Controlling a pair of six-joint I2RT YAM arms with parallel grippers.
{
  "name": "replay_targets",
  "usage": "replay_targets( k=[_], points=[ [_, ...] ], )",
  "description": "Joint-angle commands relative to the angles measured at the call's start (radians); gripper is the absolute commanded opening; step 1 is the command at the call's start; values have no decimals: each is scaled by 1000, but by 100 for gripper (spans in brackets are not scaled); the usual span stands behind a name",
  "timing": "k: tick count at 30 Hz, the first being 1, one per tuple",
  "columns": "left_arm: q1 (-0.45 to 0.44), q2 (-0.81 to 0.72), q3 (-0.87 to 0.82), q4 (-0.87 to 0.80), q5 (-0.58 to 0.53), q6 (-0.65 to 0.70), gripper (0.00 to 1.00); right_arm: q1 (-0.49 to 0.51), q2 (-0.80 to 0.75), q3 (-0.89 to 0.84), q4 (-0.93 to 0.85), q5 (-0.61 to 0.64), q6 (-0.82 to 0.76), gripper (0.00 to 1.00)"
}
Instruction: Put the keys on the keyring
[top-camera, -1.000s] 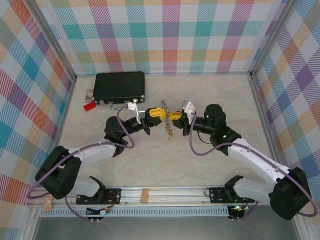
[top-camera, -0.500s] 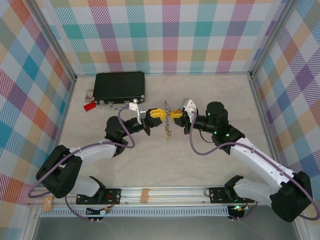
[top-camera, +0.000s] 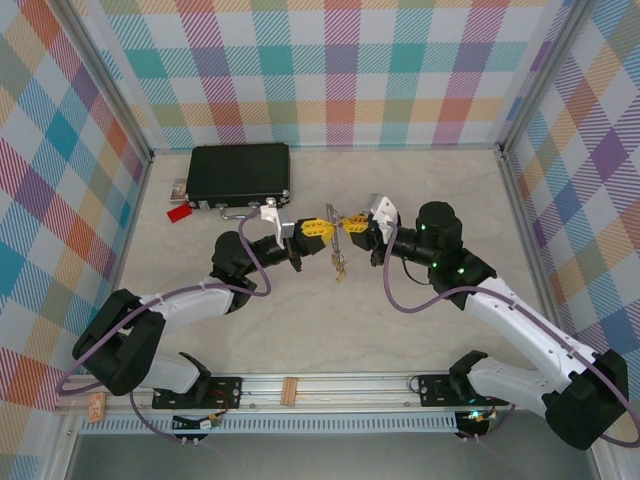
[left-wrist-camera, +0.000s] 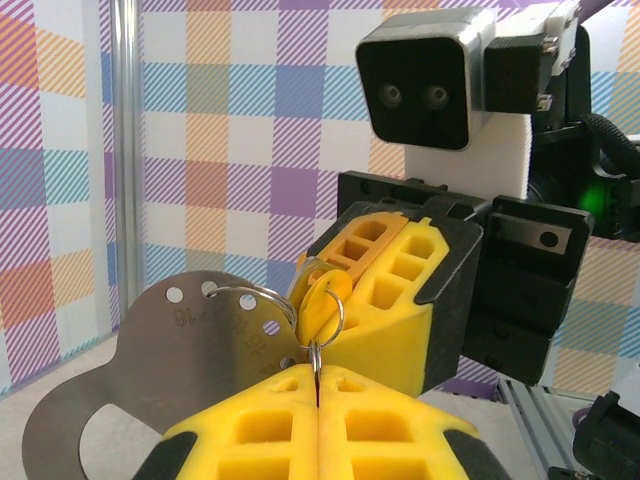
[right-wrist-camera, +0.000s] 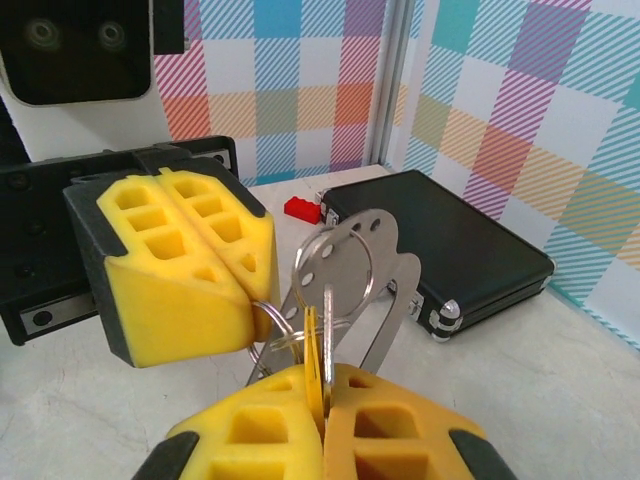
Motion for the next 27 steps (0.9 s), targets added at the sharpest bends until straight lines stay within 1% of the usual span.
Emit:
replay_targets(
  k=[1, 8, 11, 12, 16, 17, 19, 21, 23, 26, 27],
  points=[
    [-9, 13, 31, 21, 29, 14, 0, 4, -14, 38, -2, -2, -25, 0],
    [-9, 15, 28, 10, 24, 20, 0, 4, -21, 37, -6, 20, -25, 0],
    [-9, 14, 21, 11, 5, 24, 16, 3, -25, 31, -10, 43, -25, 0],
    [-8, 13, 18, 11, -3, 25, 24, 4, -23, 30, -15, 58, -25, 0],
    [-6, 8, 4, 14, -35, 29, 49, 1, -10, 34, -38, 114, -25, 0],
    [-5, 5, 1, 13, -46, 28, 54, 0, -4, 37, -47, 128, -26, 0],
    [-3, 0, -5, 11, -60, 26, 58, -3, 12, 42, -64, 146, -28, 0],
    [2, -7, -13, 10, -80, 27, 66, -5, 23, 40, -66, 162, -28, 0],
    [5, -15, -24, 4, -106, 29, 77, -7, 44, 39, -68, 182, -32, 0],
    [13, -29, -38, -2, -145, 32, 90, -8, 81, 42, -73, 194, -37, 0],
    [16, -35, -42, -6, -156, 32, 99, -8, 93, 43, -69, 193, -35, 0]
  ],
)
